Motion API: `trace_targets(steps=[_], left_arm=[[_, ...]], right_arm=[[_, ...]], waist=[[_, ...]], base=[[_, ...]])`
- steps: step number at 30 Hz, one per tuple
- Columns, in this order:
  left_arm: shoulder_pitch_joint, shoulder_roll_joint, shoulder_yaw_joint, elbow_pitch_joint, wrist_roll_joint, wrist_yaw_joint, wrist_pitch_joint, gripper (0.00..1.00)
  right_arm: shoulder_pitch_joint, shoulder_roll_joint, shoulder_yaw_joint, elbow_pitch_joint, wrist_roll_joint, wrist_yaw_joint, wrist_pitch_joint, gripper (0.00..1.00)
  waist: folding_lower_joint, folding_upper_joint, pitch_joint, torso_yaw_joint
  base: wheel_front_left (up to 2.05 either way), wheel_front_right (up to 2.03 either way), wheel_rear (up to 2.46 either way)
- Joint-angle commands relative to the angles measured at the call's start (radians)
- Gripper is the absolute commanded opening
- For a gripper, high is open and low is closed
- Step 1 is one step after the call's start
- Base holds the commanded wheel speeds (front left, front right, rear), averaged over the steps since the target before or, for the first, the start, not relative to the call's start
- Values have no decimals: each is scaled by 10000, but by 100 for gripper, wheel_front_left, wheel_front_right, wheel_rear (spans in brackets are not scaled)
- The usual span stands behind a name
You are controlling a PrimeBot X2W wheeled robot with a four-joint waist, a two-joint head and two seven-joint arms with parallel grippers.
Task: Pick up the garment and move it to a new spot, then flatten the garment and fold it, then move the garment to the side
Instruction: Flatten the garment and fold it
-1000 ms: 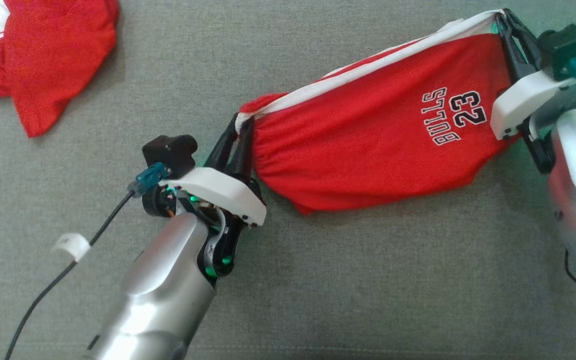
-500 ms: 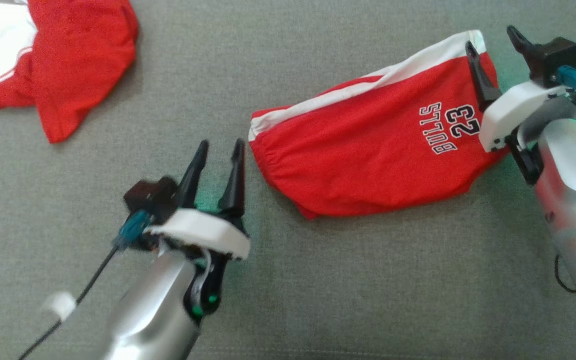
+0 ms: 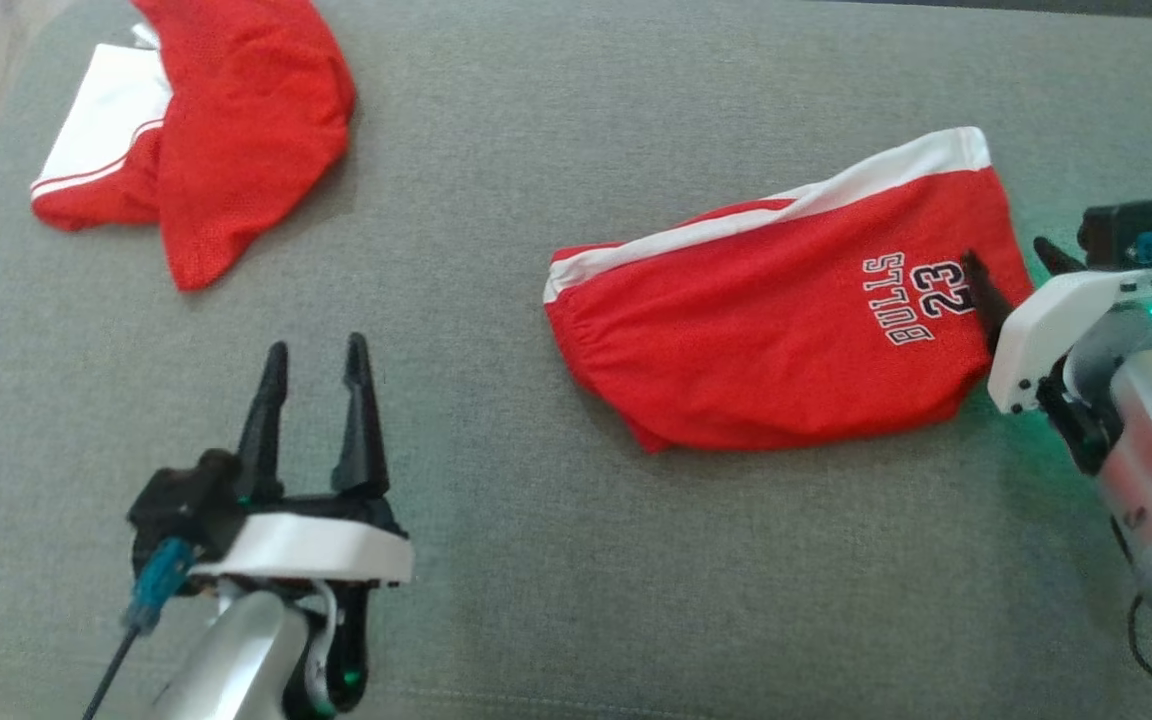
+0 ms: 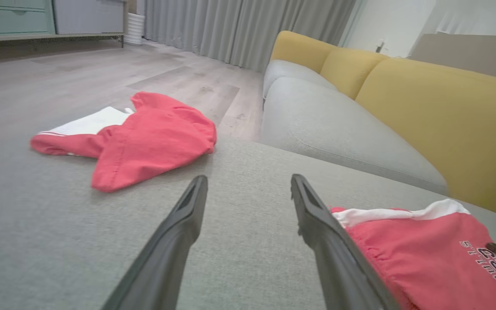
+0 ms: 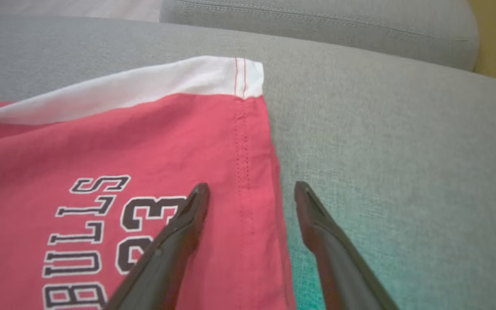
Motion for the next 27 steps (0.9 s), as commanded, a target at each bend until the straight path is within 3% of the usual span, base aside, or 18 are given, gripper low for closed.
trace_targets(steps=[1, 10, 13, 15, 27], left_arm=[[-77, 331, 517, -504, 89, 122, -125, 100], [325, 561, 696, -1049, 75, 353, -116, 100], [357, 572, 693, -1082, 72, 400, -102, 100], [346, 570, 656, -1093, 88, 409, -83, 100], [489, 628, 613, -1142, 137, 486, -60, 100]], right_arm=[[10, -253, 164, -345, 281, 65, 112, 100], [165, -165, 134, -64, 1217, 65, 1123, 100], [262, -2, 200, -207, 1671, 65, 1591, 29], [309, 34, 243, -372, 1910, 65, 1707, 0], [596, -315, -8, -1101, 2187, 65, 227, 0]], waist=[[2, -1, 30, 112], [2, -1, 143, 367], [2, -1, 128, 323], [2, -1, 96, 249], [2, -1, -559, -751]], base=[[0, 0, 0], [0, 0, 0], [0, 0, 0], [0, 0, 0], [0, 0, 0]])
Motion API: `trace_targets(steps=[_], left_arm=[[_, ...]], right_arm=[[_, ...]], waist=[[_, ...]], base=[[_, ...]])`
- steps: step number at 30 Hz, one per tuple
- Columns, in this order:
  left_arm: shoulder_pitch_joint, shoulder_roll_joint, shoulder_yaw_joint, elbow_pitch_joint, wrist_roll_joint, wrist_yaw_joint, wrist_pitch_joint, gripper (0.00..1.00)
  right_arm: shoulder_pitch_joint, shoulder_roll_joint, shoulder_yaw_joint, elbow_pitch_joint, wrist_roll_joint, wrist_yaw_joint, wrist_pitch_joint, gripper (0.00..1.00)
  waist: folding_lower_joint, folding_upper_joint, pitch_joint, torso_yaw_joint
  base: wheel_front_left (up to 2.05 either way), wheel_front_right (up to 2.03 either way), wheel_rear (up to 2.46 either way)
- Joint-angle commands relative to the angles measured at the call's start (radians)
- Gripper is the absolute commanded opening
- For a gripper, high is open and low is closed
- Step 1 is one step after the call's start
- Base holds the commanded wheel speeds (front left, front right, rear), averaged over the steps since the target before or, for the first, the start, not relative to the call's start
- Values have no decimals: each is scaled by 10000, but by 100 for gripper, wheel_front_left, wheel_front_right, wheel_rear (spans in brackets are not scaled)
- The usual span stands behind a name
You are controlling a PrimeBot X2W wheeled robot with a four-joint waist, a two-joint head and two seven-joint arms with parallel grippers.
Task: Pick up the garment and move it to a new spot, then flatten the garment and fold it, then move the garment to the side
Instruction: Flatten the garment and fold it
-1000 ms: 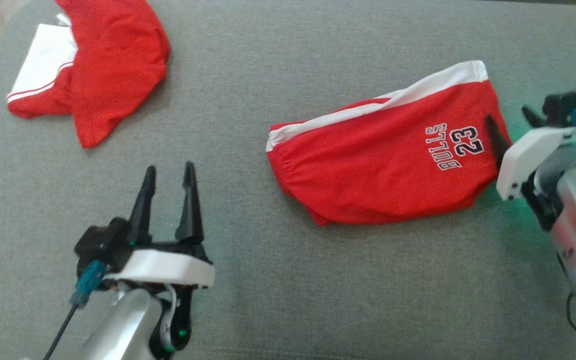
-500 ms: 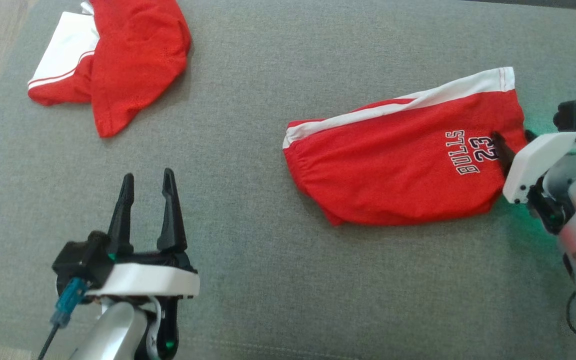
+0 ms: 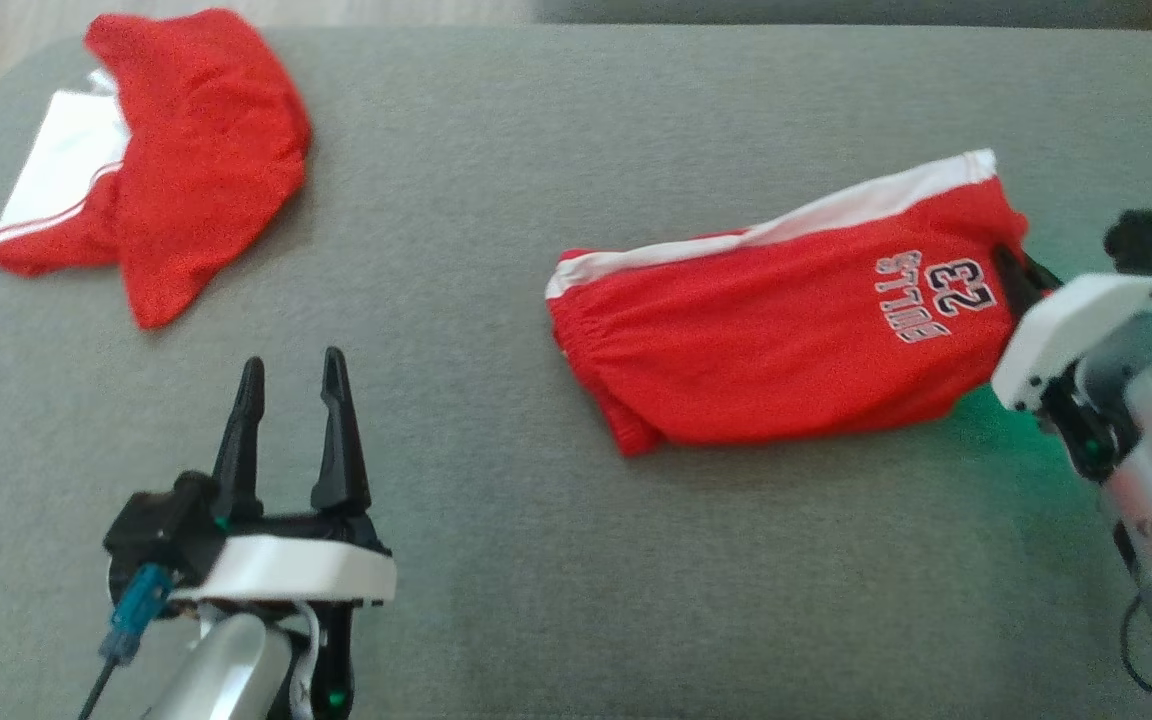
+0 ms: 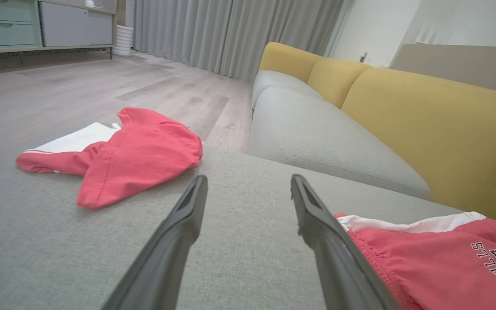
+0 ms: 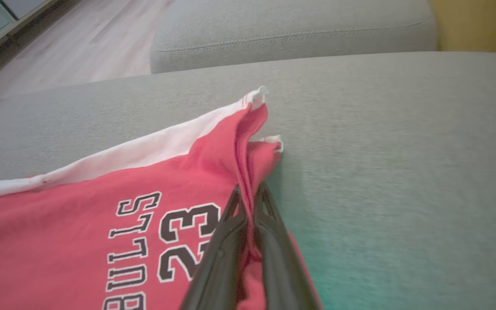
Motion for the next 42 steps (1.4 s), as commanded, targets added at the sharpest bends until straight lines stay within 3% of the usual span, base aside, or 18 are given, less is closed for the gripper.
trace_targets(steps=[1, 9, 15, 22, 31, 42], left_arm=[[-48, 265, 400, -346, 99, 81, -66, 100], [184, 312, 413, -386, 74, 144, -69, 100], [119, 362, 377, -392, 116, 170, -35, 100], [88, 322, 302, -299, 102, 158, -12, 100], [77, 85, 218, -200, 64, 77, -63, 100], [78, -150, 286, 5, 96, -33, -131, 100]], right_arm=[[205, -233, 2, -250, -1, 65, -166, 0], [1123, -320, -586, -525, -174, 65, -477, 0], [1298, 17, -1138, -720, -475, 65, -731, 0], [1041, 793, -1414, -1890, -775, 65, -522, 0], [1326, 2207, -497, -4280, -1084, 65, 915, 0], [2241, 2209, -78, -5466, -1799, 65, 2502, 0]], waist=[[0, -1, -229, -328], [0, -1, -336, -1258], [0, -1, -293, -1490], [0, -1, -466, -1189], [0, -1, -532, -540], [0, -1, -467, -233]], base=[[0, 0, 0], [0, 0, 0], [0, 0, 0], [0, 0, 0], [0, 0, 0], [0, 0, 0]])
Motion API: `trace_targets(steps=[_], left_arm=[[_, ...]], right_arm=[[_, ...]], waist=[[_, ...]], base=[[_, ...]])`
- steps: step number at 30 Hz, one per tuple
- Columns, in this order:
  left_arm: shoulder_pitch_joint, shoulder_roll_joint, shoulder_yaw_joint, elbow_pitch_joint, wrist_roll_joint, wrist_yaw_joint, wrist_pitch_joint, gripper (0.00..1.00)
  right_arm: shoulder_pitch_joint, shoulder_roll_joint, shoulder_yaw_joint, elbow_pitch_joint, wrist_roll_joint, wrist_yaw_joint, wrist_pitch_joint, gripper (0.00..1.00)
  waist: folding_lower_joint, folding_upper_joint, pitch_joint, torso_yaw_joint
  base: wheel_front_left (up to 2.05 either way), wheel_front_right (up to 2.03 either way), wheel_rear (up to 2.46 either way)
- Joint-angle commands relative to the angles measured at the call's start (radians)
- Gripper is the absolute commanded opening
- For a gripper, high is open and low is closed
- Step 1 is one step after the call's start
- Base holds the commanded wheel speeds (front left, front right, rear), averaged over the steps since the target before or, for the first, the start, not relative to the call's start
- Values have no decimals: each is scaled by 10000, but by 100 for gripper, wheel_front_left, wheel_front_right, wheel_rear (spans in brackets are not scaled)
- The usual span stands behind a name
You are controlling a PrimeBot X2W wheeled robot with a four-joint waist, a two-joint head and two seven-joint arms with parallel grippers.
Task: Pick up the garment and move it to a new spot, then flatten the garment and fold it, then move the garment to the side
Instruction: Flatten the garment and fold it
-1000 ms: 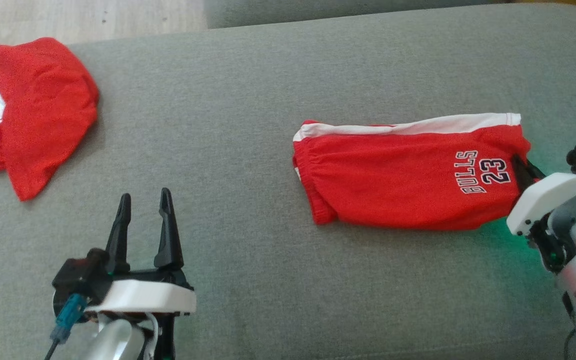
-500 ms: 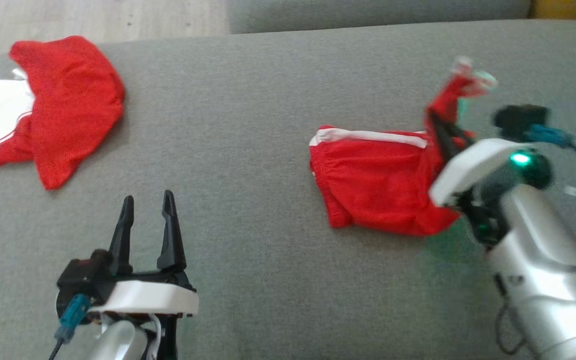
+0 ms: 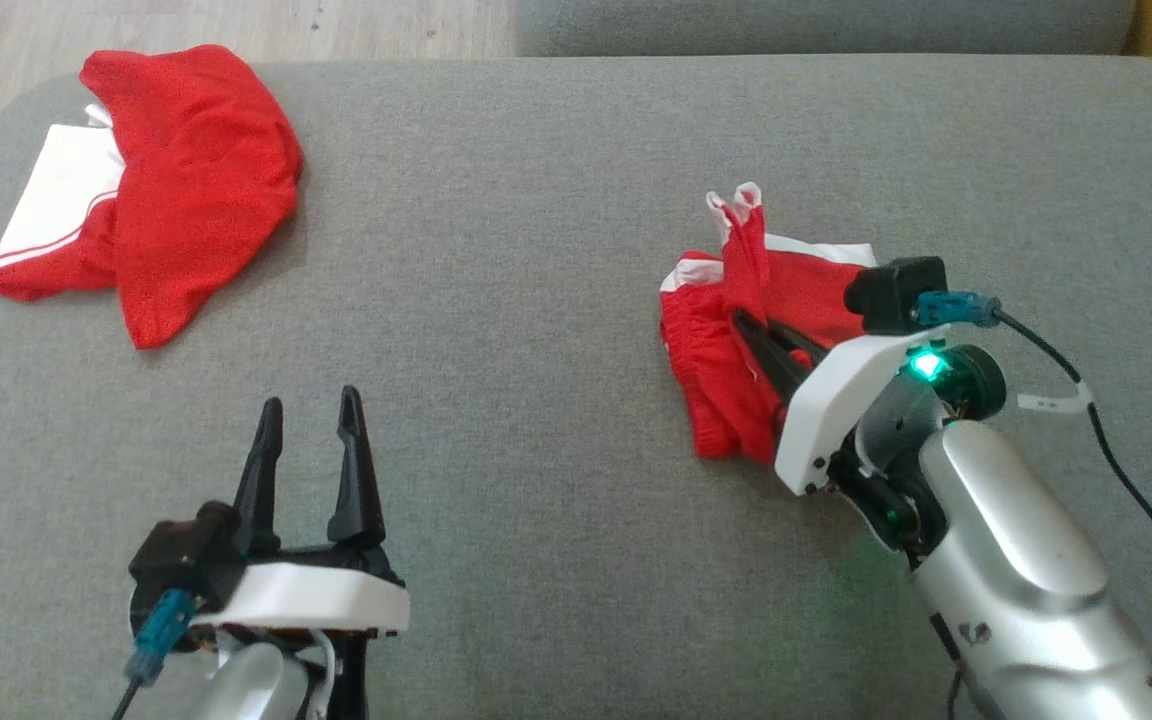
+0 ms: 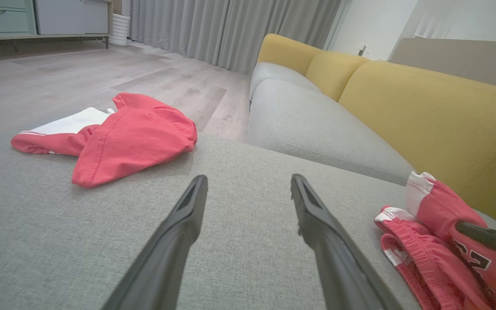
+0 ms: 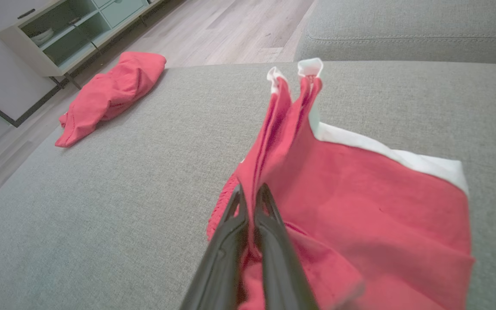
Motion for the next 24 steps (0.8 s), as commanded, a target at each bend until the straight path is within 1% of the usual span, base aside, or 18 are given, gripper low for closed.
trace_targets(steps=[1, 2, 3, 4, 5, 6, 7, 11, 15, 20, 24], left_arm=[[-348, 52, 391, -257, 99, -42, -133, 100], [-336, 36, 409, -237, 100, -48, -137, 100], [-330, 22, 421, -223, 105, -56, -140, 100], [-326, 16, 427, -210, 110, -68, -143, 100], [-327, 12, 426, -195, 117, -84, -145, 100], [-335, 7, 418, -179, 126, -99, -146, 100], [-344, 4, 404, -161, 136, -111, -147, 100], [-369, -34, 312, -78, 156, -157, -148, 100], [-317, -47, 232, -19, 155, -173, -139, 100], [-215, -77, 106, 15, 149, -185, -118, 100], [-127, -101, 23, -12, 127, -195, -110, 100]], right_arm=[[-67, 28, 150, -481, -113, 67, 23, 0], [0, 41, 153, -569, -146, 67, 57, 0], [55, 63, 156, -649, -177, 67, 78, 4], [109, 109, 180, -731, -191, 67, 87, 25], [166, 172, 194, -816, -159, 67, 81, 35], [213, 234, 223, -901, -126, 67, 57, 75], [257, 285, 267, -970, -116, 67, 42, 100], [415, 418, 501, -1276, 25, 67, -62, 100], [518, 393, 396, -1680, 45, 67, -371, 100], [660, 85, -456, -2001, -370, 67, -911, 100], [750, -322, -1245, -1837, -1042, 67, -1249, 100]], waist=[[0, -1, -10, -28], [0, -1, -15, -57], [0, -1, -17, -88], [0, -1, -25, -128], [0, -1, -35, -161], [0, -1, -46, -197], [0, -1, -61, -233], [0, -1, -172, -337], [0, -1, -305, -402], [0, -1, -475, -360], [0, -1, -513, -268]], base=[[0, 0, 0], [0, 0, 0], [0, 0, 0], [0, 0, 0], [0, 0, 0], [0, 0, 0], [0, 0, 0], [0, 0, 0], [0, 0, 0], [0, 0, 0], [0, 0, 0]])
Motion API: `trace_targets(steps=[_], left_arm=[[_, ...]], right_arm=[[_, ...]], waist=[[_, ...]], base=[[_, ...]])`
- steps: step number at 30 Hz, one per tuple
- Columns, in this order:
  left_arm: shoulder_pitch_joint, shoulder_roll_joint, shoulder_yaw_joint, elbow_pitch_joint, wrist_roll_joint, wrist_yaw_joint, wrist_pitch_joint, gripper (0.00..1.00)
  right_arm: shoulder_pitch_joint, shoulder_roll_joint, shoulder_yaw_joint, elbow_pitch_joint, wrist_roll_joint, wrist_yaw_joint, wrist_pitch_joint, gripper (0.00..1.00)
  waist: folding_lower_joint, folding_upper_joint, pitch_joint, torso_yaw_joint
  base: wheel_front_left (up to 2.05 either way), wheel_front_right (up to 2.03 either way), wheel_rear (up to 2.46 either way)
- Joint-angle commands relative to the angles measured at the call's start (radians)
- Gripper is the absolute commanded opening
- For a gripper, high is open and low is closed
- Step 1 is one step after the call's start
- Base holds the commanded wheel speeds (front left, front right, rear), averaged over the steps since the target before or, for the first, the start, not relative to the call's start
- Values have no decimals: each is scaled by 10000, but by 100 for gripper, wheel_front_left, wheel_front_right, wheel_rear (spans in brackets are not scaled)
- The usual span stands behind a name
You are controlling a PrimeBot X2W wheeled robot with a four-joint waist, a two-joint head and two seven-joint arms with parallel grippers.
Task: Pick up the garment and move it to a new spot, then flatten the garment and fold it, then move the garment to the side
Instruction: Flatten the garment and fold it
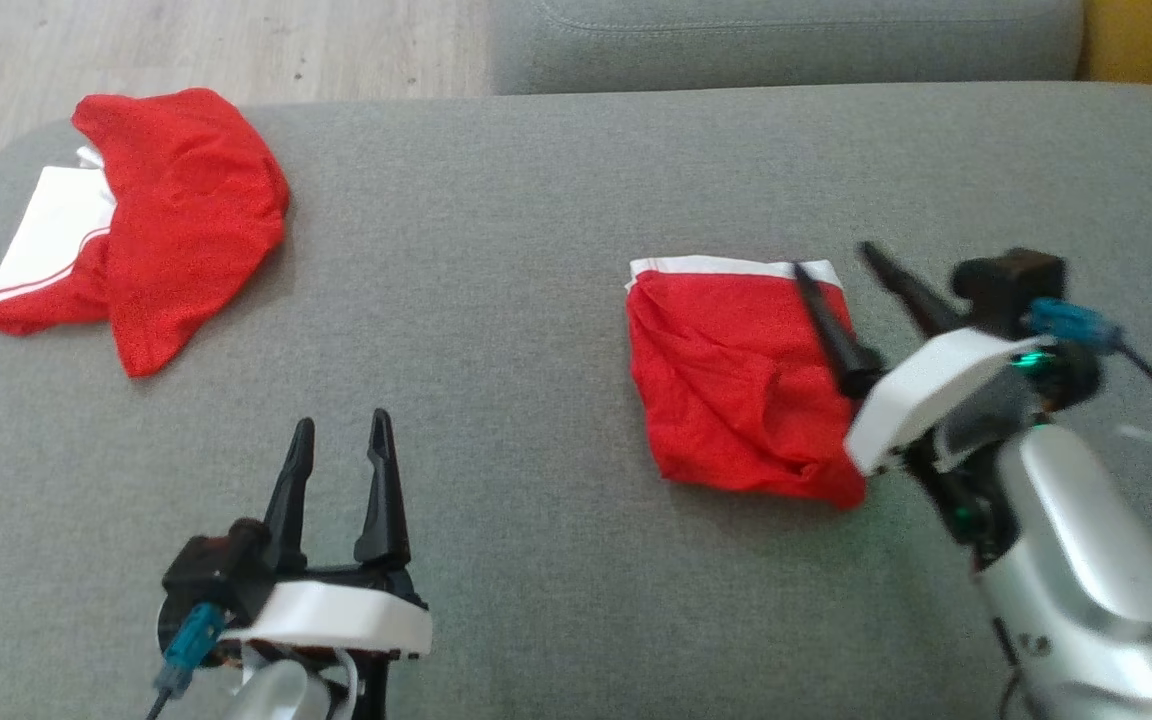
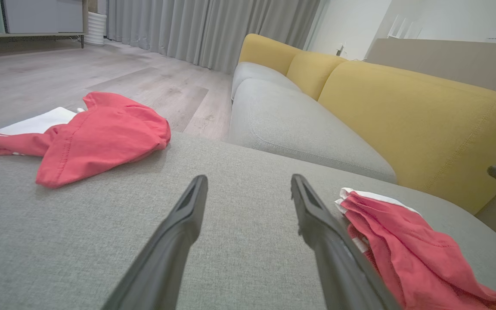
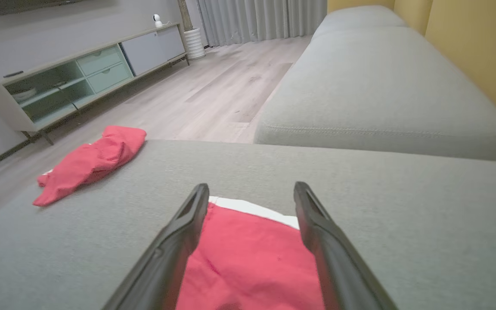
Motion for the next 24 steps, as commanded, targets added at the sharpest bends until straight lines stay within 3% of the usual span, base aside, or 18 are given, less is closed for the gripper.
trace_targets(steps=[1, 2, 3, 4, 6, 15, 24], left_arm=[[-208, 82, 302, -309, 35, 1, -50, 100], [-195, 75, 281, -317, 29, 0, -39, 100], [-189, 71, 263, -323, 26, 2, -26, 100], [-190, 68, 245, -327, 25, 1, -16, 100], [-200, 74, 230, -335, 23, 0, -3, 100], [-319, 108, 274, -375, 39, 48, 10, 100], [-306, 147, 310, -365, 24, 86, -4, 100]], right_arm=[[-20, -211, -197, -131, -409, 67, -215, 100], [-4, -322, -324, 15, -596, 67, -257, 95], [14, -410, -402, 180, -735, 67, -270, 49], [37, -493, -429, 342, -844, 67, -273, 39], [63, -643, -368, 669, -987, 67, -290, 1], [116, -709, 467, 2222, -694, 67, -636, 0], [199, -433, 2185, 1803, -40, 67, -1081, 0]], waist=[[0, -1, 9, 78], [0, -1, 26, 119], [0, -1, 50, 163], [0, -1, 78, 215], [0, -1, 151, 321], [0, -1, 435, 789], [0, -1, 385, 938]], base=[[0, 0, 0], [0, 0, 0], [0, 0, 0], [0, 0, 0], [0, 0, 0], [0, 0, 0], [0, 0, 0]])
